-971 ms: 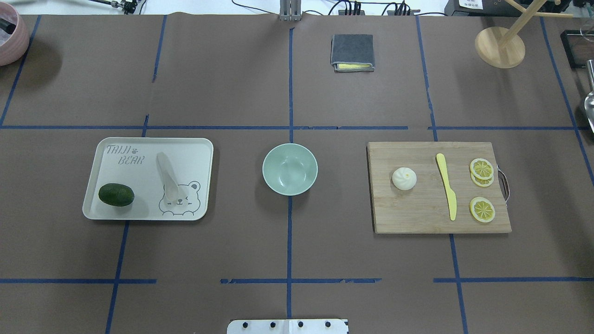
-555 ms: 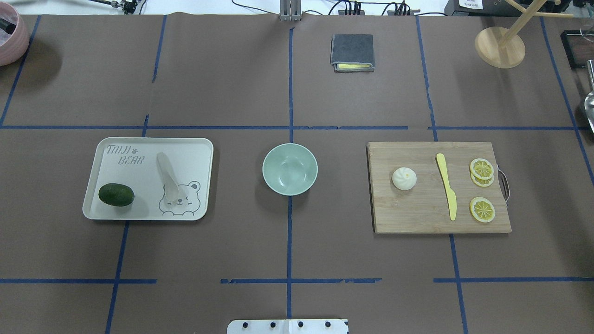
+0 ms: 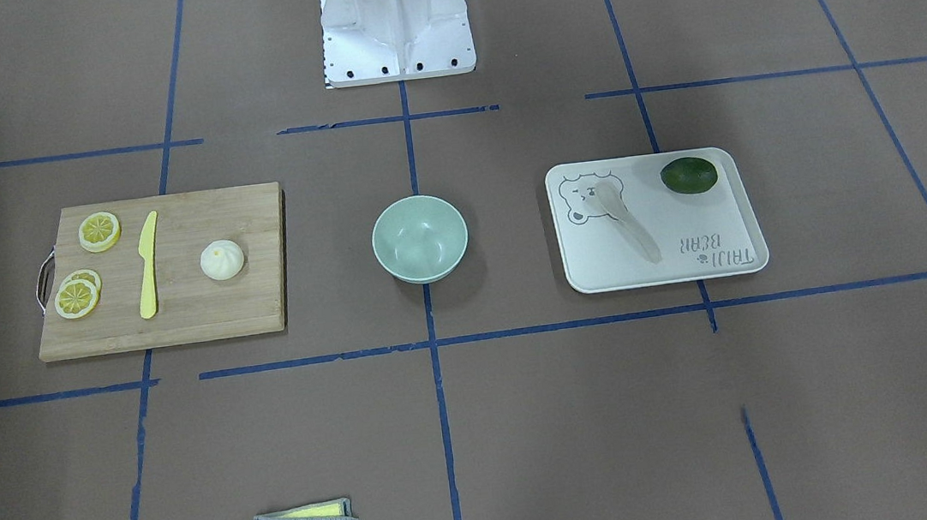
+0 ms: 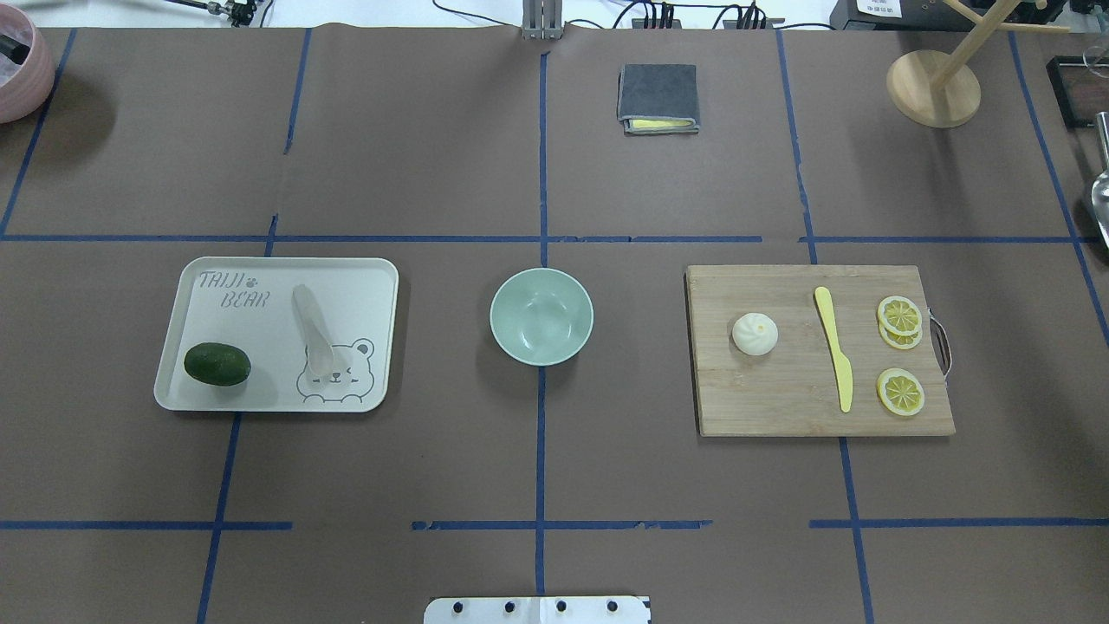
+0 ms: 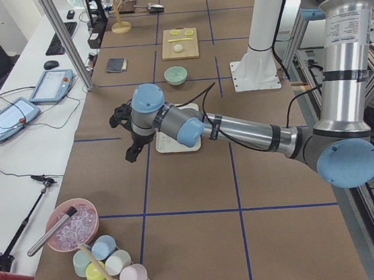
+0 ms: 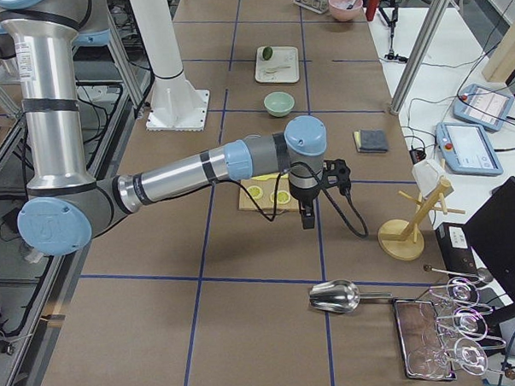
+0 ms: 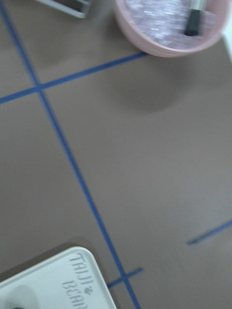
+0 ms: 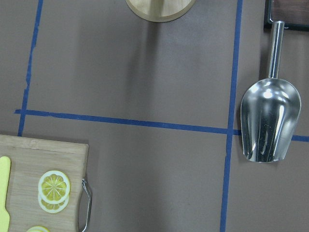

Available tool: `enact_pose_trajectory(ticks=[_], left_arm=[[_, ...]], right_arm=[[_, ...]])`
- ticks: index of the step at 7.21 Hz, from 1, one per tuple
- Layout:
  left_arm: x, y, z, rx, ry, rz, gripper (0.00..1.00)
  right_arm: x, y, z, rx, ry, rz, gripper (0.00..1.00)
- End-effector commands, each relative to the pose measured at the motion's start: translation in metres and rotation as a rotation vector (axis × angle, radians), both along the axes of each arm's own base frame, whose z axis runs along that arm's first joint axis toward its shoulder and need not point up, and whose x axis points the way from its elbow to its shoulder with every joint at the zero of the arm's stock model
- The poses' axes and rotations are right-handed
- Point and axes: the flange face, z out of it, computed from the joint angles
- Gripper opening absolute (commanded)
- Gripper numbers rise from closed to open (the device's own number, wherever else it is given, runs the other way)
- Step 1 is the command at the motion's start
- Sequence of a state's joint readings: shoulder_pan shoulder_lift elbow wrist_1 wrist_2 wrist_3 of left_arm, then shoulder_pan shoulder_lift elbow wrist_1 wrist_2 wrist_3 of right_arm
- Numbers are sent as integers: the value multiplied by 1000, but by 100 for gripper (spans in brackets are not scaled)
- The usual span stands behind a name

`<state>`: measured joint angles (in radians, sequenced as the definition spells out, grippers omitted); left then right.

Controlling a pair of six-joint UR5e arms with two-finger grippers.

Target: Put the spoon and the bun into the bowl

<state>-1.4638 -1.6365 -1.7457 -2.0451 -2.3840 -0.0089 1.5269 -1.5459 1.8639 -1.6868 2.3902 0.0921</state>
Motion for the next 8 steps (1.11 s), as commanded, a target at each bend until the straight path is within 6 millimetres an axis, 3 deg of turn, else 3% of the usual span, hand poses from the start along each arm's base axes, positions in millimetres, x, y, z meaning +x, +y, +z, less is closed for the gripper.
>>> enact_pose_trajectory(ticks=[1,2,3,5,6,7,8], left_arm=[[45,-20,-47,5,175,-79,100],[97,-12,-67,-47,246,-125,100],[158,10,-72,-40,292,-169,100],[287,50,-69,-298,377,-348,100],[332,74,-75,-472,423,-448,100],[357,99,-90,-574,376,-510,86],[367,107,-98,-625,250,-535,78]], right_arm=[[-1,-1,0,14,-8,18,100],[-1,-5,-5,-6,-12,49,100],[-1,-5,-6,-4,-13,48,100],[-1,-4,-5,-6,-12,48,100],[-1,-4,-5,-6,-12,48,100],[-1,-4,-6,-4,-13,48,100],[-1,-4,-6,-4,-13,48,100]])
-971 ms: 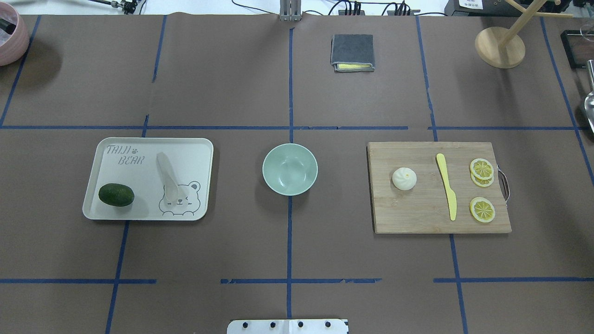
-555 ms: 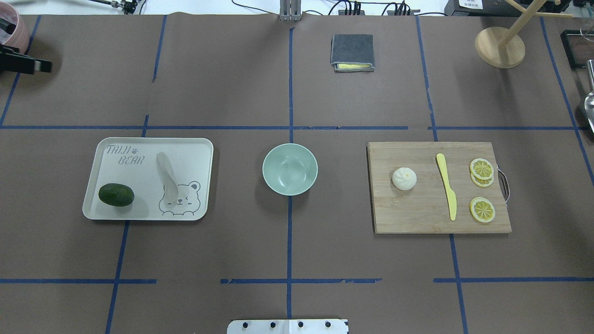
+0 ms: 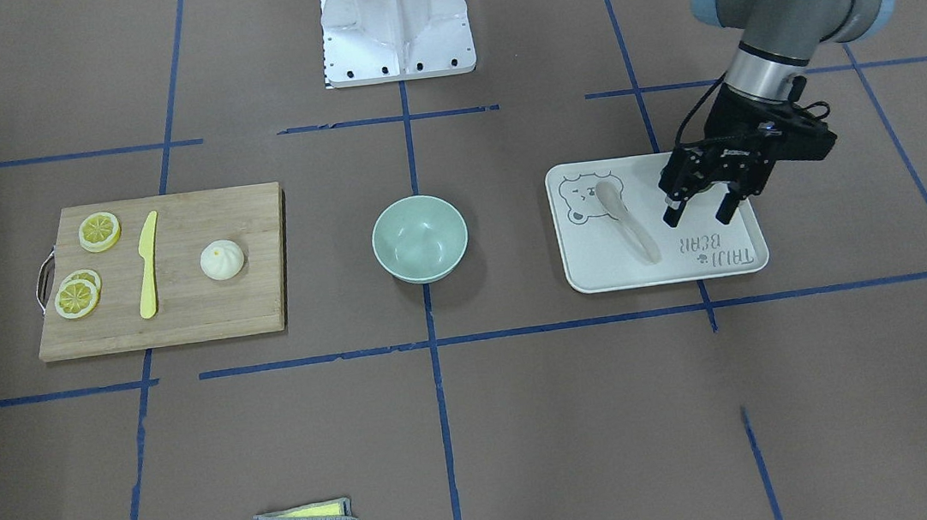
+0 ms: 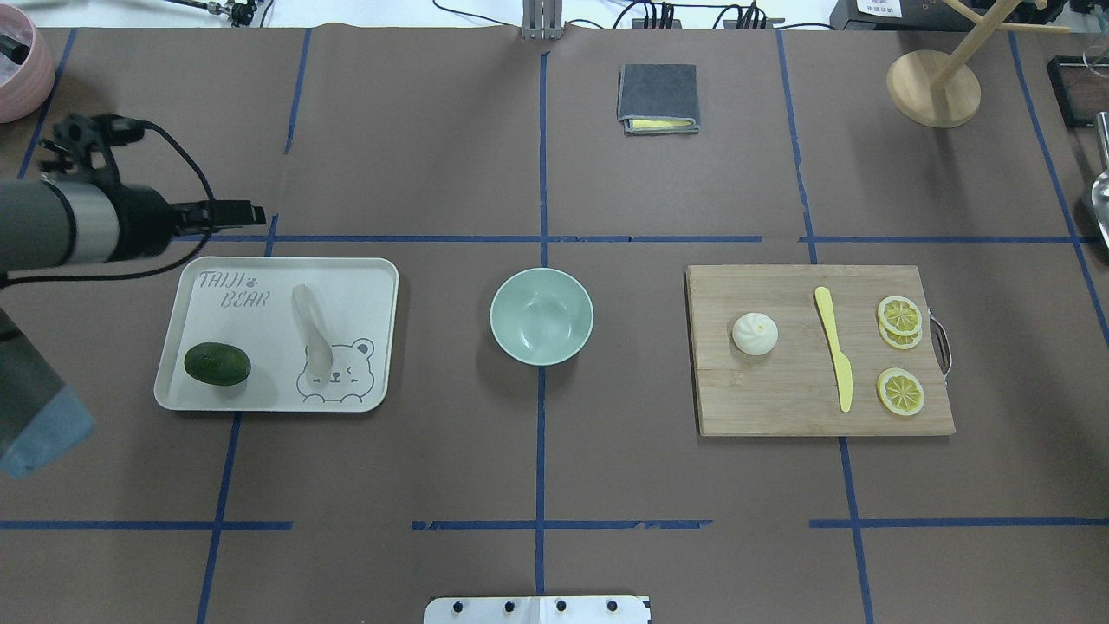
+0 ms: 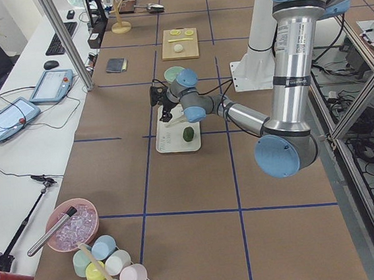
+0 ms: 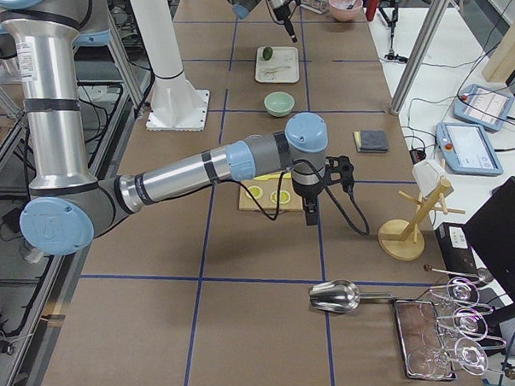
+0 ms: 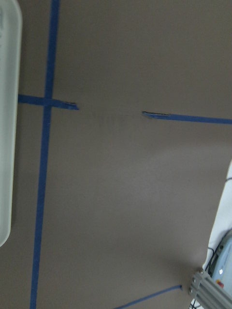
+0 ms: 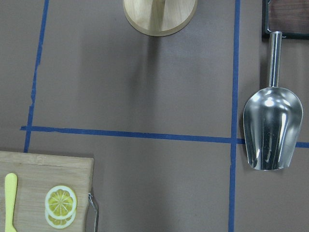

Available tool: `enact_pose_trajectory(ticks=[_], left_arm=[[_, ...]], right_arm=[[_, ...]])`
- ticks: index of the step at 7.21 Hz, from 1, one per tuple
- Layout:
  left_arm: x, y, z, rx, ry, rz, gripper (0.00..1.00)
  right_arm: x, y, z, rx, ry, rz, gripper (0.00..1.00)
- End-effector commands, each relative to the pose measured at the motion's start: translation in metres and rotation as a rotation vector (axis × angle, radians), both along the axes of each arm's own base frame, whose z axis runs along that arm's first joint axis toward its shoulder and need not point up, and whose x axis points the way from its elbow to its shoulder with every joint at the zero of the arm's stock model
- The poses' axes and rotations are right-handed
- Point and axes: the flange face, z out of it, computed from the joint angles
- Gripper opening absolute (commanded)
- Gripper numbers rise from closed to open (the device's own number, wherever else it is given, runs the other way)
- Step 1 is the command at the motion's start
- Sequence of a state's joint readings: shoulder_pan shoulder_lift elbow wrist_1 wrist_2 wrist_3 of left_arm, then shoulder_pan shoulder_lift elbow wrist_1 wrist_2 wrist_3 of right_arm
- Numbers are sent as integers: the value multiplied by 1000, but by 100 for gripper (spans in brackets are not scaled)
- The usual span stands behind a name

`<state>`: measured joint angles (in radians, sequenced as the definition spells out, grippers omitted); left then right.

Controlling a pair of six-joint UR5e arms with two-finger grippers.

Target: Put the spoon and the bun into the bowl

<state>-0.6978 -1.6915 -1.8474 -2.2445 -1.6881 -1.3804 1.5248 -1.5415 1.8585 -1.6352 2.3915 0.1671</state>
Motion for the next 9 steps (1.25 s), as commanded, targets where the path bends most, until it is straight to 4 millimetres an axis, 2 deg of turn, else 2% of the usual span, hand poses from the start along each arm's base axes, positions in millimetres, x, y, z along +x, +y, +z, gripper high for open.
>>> enact_pose_trajectory(ticks=[1,2,3,4,5,7,9], left_arm=[[37,12,-18,-152,-147,-6,71],[54,0,-28,-168,-218,16,68],[64,-5,-29,-149,-250,47,68],[66,-6,-26,-134,-262,67,68],[73,-10,-13,-144,-277,72,68],[100,-2,8,-122,-254,104,68],[110,8,7,-116,-239,116,65]], right_arm=[[0,1,0,2,0,-1,100],[0,1,1,1,0,-2,100],[0,1,0,3,0,-2,100],[0,1,0,3,0,-2,100],[0,2,3,-2,1,-2,100],[0,3,4,-5,1,-2,100],[0,5,8,7,-1,1,100]])
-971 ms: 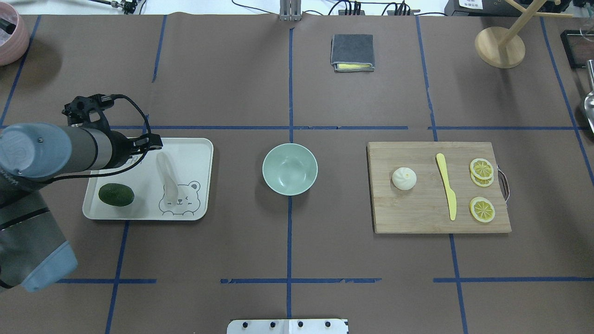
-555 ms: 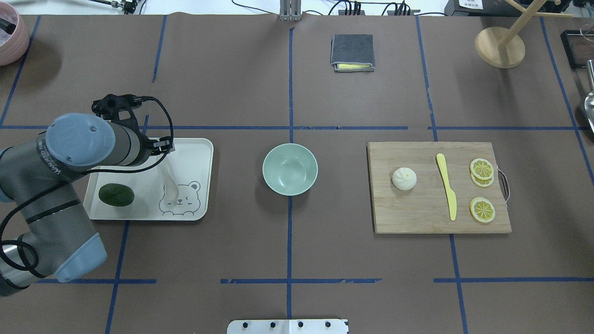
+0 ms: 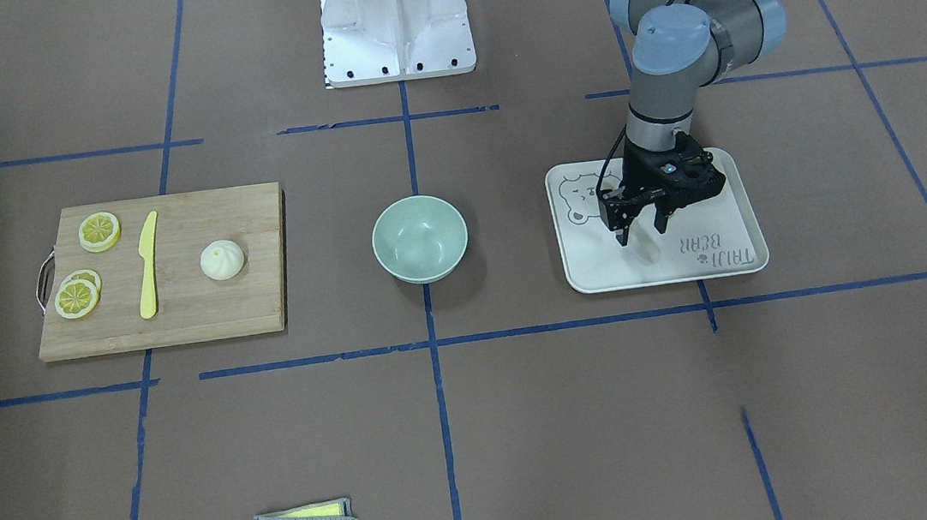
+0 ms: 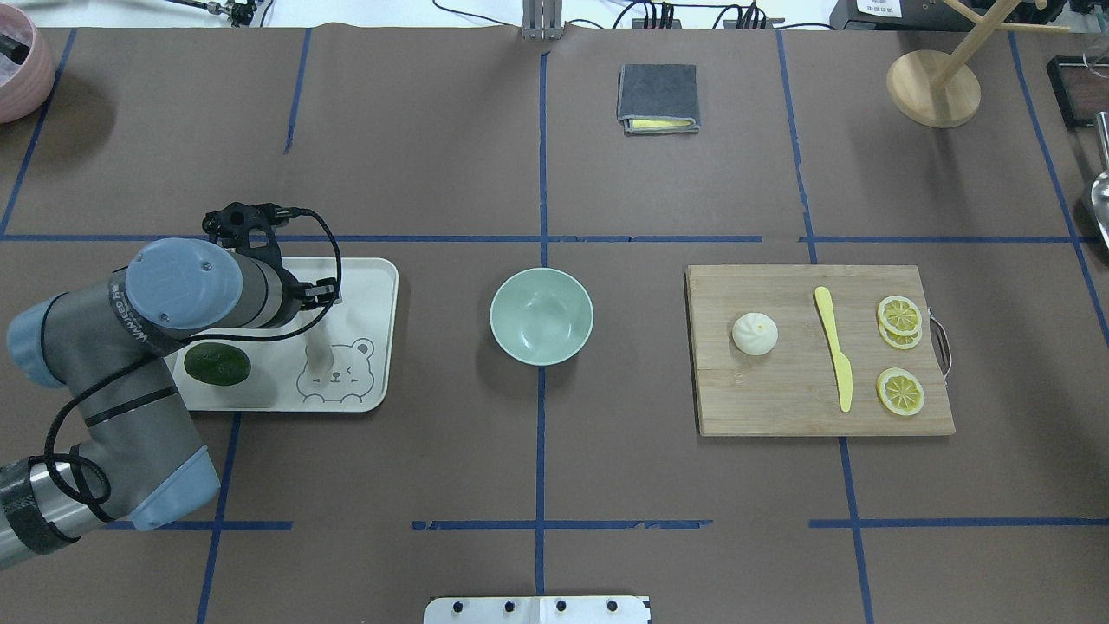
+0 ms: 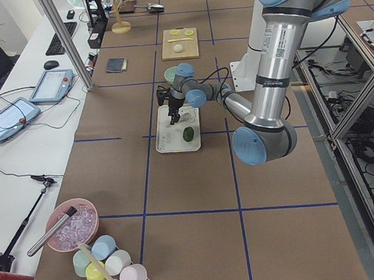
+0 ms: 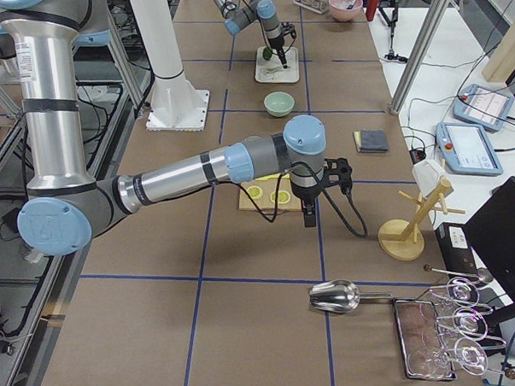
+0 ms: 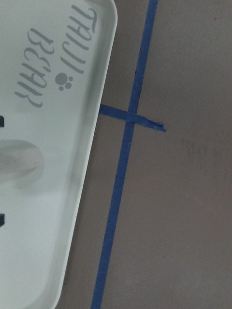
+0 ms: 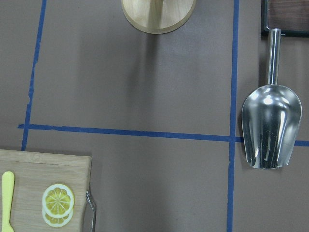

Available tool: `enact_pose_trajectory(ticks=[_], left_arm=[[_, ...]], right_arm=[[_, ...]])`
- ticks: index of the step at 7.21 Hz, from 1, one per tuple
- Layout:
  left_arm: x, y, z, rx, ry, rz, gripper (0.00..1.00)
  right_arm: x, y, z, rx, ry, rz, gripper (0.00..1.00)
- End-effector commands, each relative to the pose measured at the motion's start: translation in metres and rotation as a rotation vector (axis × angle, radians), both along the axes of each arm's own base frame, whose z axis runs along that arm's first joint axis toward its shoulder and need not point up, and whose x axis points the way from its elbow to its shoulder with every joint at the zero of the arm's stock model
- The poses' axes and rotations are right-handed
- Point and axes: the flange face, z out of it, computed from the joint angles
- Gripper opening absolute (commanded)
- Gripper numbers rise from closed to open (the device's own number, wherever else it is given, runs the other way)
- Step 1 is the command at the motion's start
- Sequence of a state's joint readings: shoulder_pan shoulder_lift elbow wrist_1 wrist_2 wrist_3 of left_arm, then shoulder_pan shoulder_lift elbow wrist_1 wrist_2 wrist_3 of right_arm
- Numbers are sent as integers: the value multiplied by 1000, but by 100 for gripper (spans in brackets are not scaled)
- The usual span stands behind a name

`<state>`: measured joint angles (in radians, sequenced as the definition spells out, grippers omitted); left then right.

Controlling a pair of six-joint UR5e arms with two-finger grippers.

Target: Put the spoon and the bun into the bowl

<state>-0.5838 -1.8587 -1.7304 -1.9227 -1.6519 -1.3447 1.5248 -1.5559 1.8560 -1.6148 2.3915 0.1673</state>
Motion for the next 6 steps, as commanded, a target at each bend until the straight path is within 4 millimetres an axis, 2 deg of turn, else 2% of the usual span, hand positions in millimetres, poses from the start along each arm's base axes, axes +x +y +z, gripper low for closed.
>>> enact_pose_trajectory(ticks=[1,3,5,6], left_arm=[[6,8,-1,6,12,11,51],[2,8,7,0,-1,5,0],[-1,7,2,8,5,-2,0],[-3,8,-9,18,21,1,0]], right_arm=[[0,1,2,3,0,1,100],[0,1,2,2,-1,2,100],[0,2,3,1,-1,2,100],[0,2,3,1,-2,2,100]])
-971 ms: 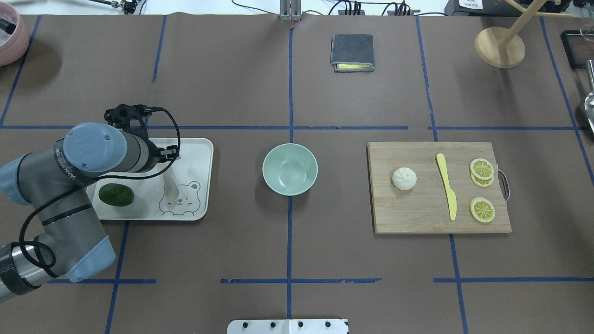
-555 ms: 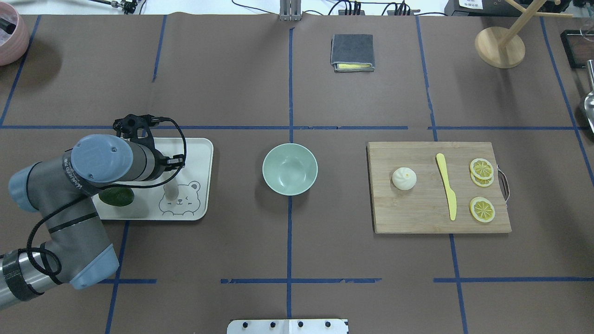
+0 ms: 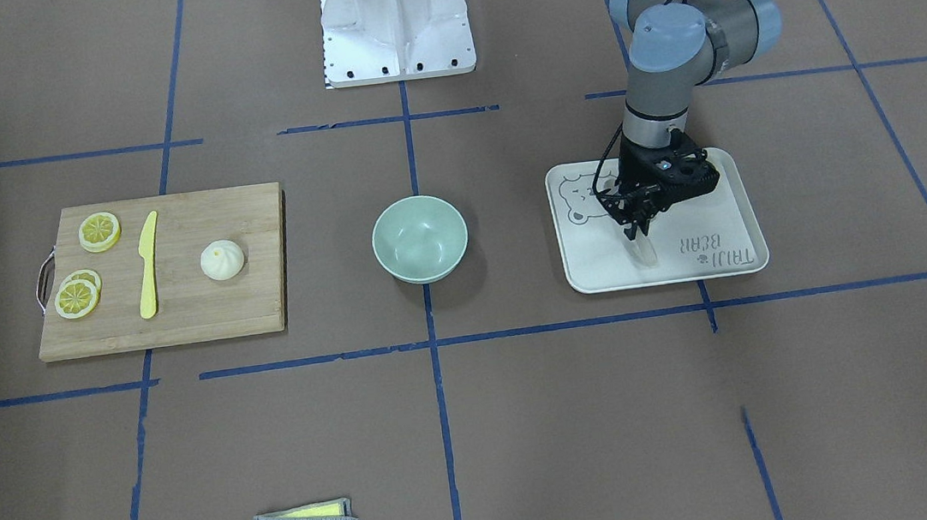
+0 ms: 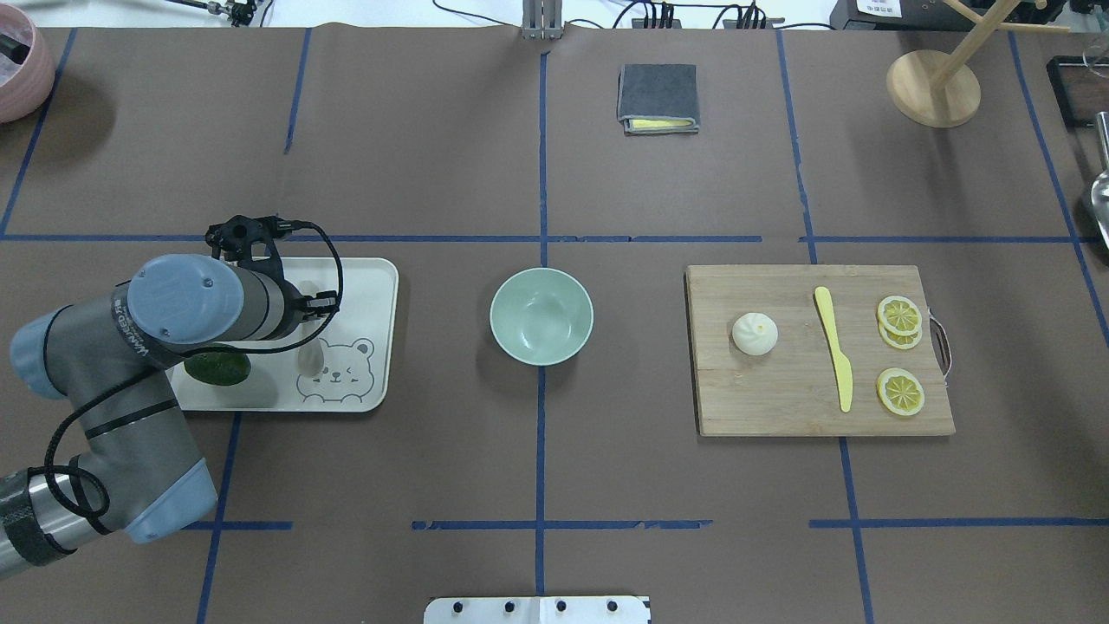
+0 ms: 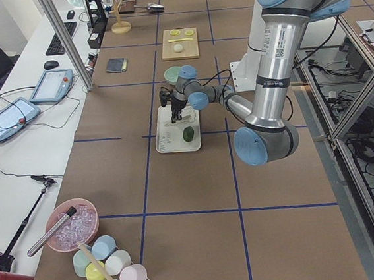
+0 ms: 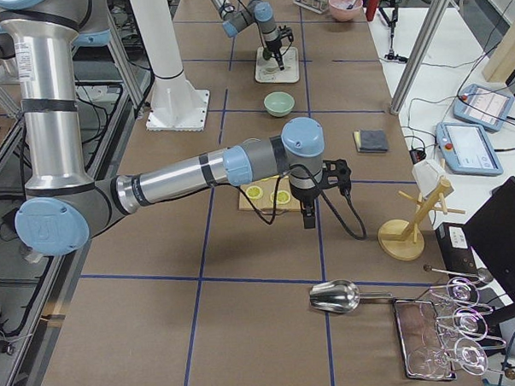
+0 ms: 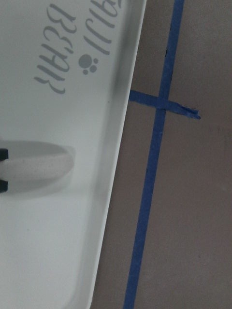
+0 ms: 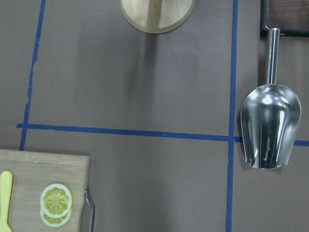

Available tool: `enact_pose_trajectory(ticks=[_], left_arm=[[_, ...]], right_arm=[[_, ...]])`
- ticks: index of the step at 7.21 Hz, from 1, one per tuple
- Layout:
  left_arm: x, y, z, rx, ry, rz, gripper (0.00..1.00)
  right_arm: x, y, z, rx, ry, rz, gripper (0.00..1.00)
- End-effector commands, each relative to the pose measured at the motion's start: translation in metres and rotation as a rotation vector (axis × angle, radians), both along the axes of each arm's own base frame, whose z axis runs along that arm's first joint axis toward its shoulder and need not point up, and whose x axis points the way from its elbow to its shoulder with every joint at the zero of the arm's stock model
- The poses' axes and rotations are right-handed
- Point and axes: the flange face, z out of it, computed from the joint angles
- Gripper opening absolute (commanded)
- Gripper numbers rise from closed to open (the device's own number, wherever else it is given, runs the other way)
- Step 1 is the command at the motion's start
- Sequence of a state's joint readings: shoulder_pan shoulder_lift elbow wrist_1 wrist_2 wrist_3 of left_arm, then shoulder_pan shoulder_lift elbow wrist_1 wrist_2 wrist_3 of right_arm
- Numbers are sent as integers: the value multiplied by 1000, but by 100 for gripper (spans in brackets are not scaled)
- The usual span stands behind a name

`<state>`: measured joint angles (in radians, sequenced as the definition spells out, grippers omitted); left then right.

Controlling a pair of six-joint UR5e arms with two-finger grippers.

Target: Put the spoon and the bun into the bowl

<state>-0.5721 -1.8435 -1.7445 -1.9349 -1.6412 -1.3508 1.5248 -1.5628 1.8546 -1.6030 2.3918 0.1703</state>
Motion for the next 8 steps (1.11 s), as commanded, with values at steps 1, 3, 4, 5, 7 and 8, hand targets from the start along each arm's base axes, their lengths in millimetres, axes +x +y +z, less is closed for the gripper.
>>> enact_pose_trajectory(ticks=[1,3,4,5,7,8], left_arm=[[-8,4,-32,26,34,5,0],[4,-8,-105,40,82,-9,0],[15,-10,-135,9,123,-45,0],[28,-15,-163,-21,165,-81,0],[55,-15,-201,-111,196,-161,0],[71,-6,-210,-138,186,-206,0]], right_arm=[[0,0,0,0,-1,0,100],[0,1,1,-3,-1,1,100],[0,1,2,-5,-1,1,100],[0,1,2,-5,-1,1,100],[0,1,2,-7,-1,2,100],[0,4,7,-15,-2,0,100]])
